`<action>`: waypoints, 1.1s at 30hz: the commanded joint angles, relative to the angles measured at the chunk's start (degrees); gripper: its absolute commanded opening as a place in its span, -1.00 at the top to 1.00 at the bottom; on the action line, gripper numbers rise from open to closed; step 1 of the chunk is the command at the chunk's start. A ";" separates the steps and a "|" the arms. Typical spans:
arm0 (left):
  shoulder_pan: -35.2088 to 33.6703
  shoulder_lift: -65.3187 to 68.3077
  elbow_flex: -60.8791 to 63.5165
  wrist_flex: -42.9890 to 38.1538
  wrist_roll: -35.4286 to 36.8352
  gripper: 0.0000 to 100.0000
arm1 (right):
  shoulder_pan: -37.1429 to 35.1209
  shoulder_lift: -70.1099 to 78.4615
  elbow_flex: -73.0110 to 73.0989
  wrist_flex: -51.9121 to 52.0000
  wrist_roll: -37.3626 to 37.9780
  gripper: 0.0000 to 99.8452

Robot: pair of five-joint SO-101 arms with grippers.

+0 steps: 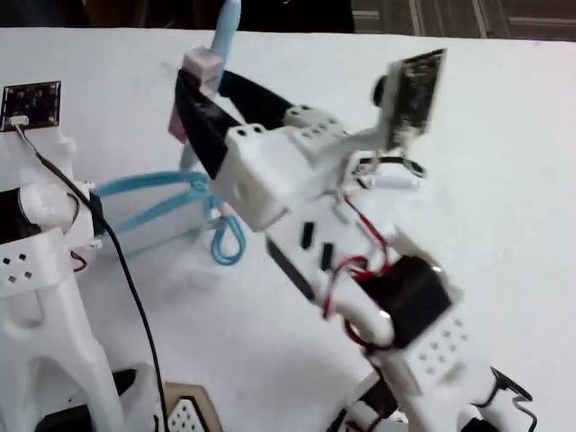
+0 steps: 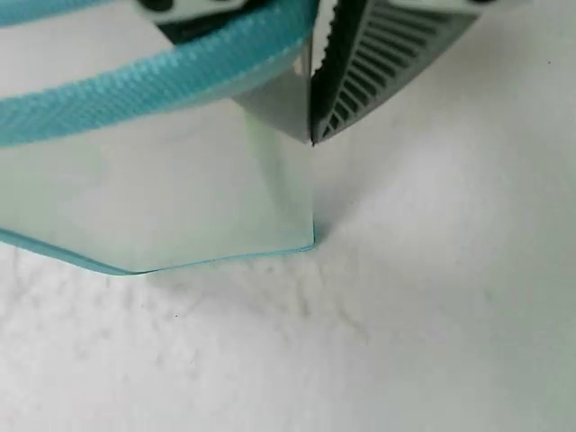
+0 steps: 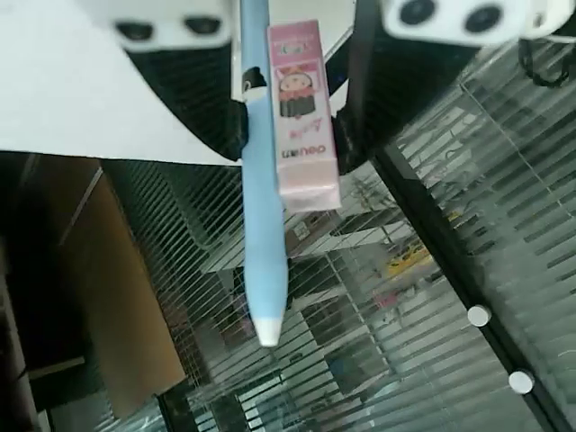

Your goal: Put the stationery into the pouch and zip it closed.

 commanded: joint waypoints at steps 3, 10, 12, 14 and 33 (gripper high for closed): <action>0.48 1.80 -0.35 -0.18 0.70 0.96 | -0.75 -1.19 13.54 -17.45 -1.41 0.97; 0.48 1.89 -0.35 -0.26 0.70 0.96 | -0.84 -1.27 21.19 -21.05 -1.41 0.97; 0.48 1.89 -0.44 -0.26 0.70 0.96 | -0.84 -1.27 21.63 -21.05 -1.41 0.97; 0.48 1.89 -0.44 -0.26 0.70 0.96 | -0.84 -1.36 21.63 -21.05 -1.41 0.97; 0.66 1.98 -0.62 -1.49 3.78 0.96 | -6.37 0.84 19.34 -21.49 -1.49 0.97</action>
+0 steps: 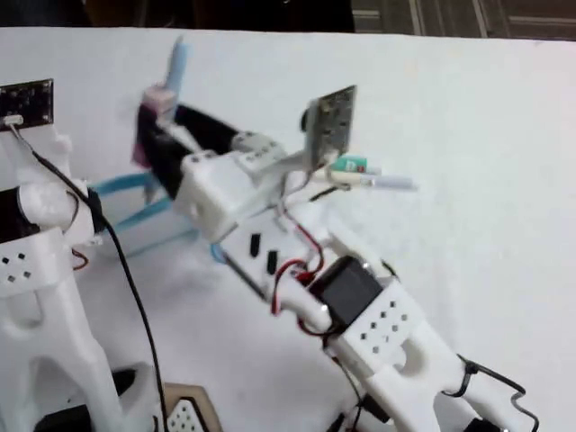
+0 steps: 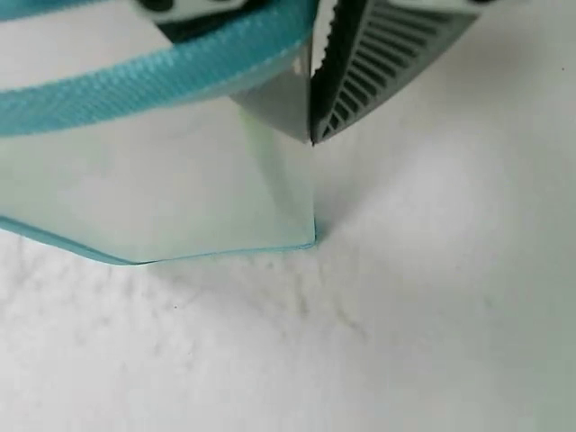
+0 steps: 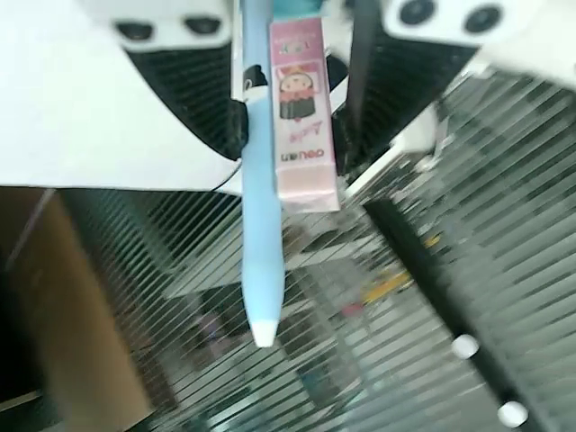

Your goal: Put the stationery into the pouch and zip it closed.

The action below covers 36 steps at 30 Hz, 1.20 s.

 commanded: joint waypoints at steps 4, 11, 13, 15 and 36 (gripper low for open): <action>0.57 1.98 -0.44 -0.88 0.70 0.96 | 0.40 5.14 0.62 -5.41 -0.09 0.97; 0.57 1.98 -0.44 -0.79 0.70 0.96 | 2.42 10.33 1.58 -8.40 -0.09 0.97; 0.57 1.98 -0.44 -0.79 0.53 0.96 | 2.33 10.51 3.08 -8.40 1.41 0.97; 0.57 1.98 -0.44 -1.14 0.53 0.96 | 1.36 10.42 4.66 -7.69 6.07 0.97; 0.57 1.98 -0.35 -1.14 0.70 0.96 | -5.05 8.75 10.81 -6.02 18.46 0.53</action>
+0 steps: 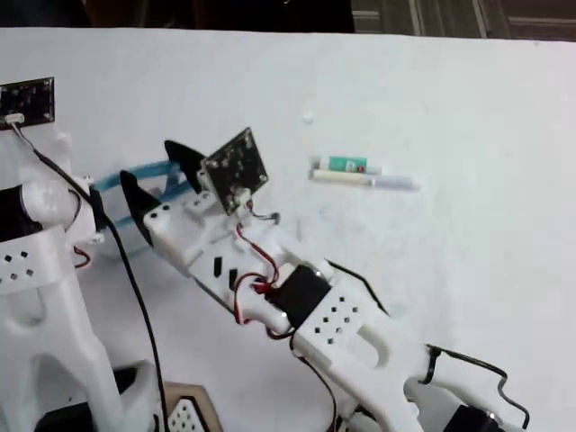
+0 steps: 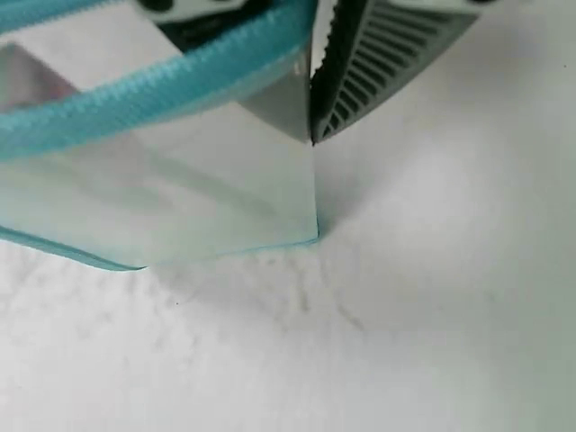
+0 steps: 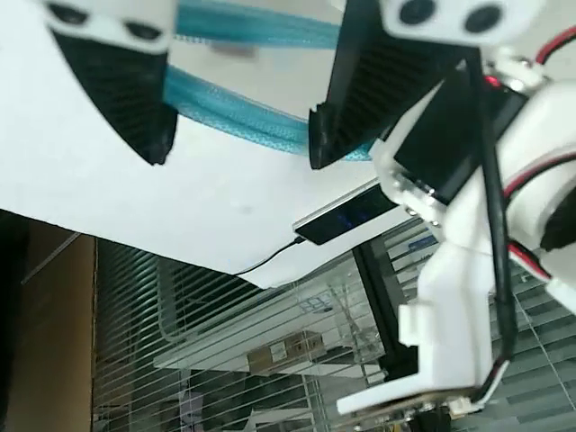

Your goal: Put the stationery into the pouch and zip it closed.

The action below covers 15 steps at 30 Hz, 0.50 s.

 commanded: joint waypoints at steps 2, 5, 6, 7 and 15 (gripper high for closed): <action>0.48 1.89 -0.09 -0.88 0.44 0.96 | -0.66 -0.13 -2.90 2.68 0.53 0.53; 0.48 1.89 -0.09 -0.88 0.44 0.96 | -0.40 -0.13 -6.15 5.14 0.35 0.53; 0.48 1.89 -0.09 -0.88 0.44 0.96 | 0.22 -0.13 -7.65 5.85 0.35 0.53; 0.48 1.89 -0.09 -0.88 0.44 0.96 | 1.27 -0.13 -9.41 6.64 0.26 0.53; 0.40 1.89 -0.09 -0.70 0.35 0.96 | 17.19 0.40 -29.10 29.32 2.73 0.53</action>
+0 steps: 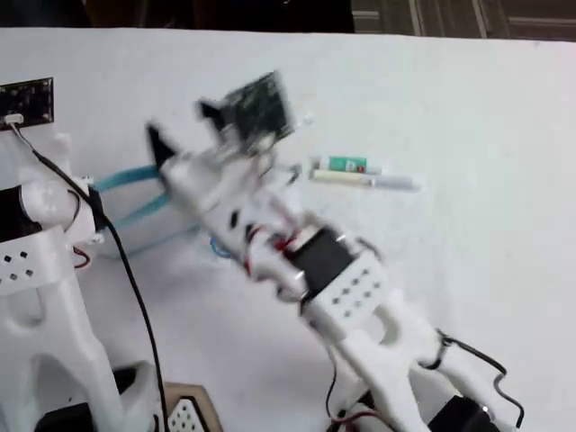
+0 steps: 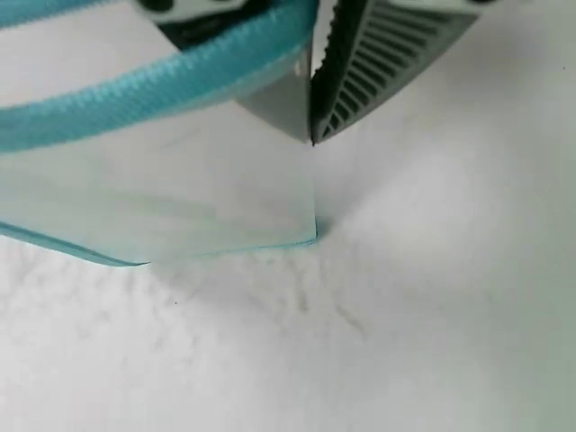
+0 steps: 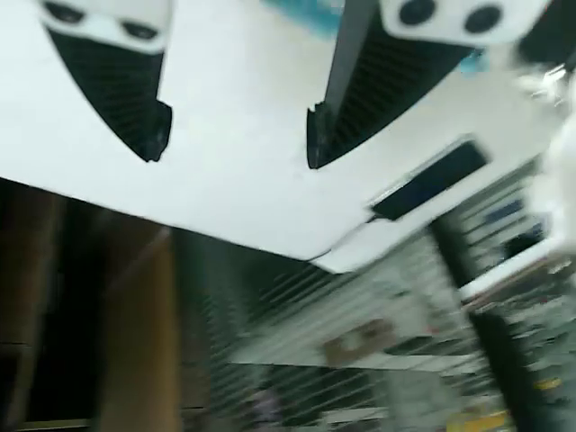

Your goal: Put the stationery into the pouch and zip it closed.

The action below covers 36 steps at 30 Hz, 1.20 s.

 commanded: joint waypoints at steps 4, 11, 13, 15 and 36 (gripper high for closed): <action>0.40 1.80 -0.09 -0.70 0.35 0.96 | 15.34 3.74 -18.20 28.44 17.93 0.53; 0.40 1.80 0.09 -0.79 0.35 0.96 | 30.99 25.63 -23.74 39.60 45.89 0.53; 0.40 1.80 0.09 -0.79 0.35 0.96 | 32.04 31.43 -25.85 44.53 54.77 0.53; 0.40 1.80 0.18 -0.79 0.35 0.96 | 32.22 36.88 -28.57 48.66 61.98 0.53; 0.40 1.89 0.26 -0.88 0.26 0.96 | 31.43 95.96 -84.75 55.25 70.24 0.53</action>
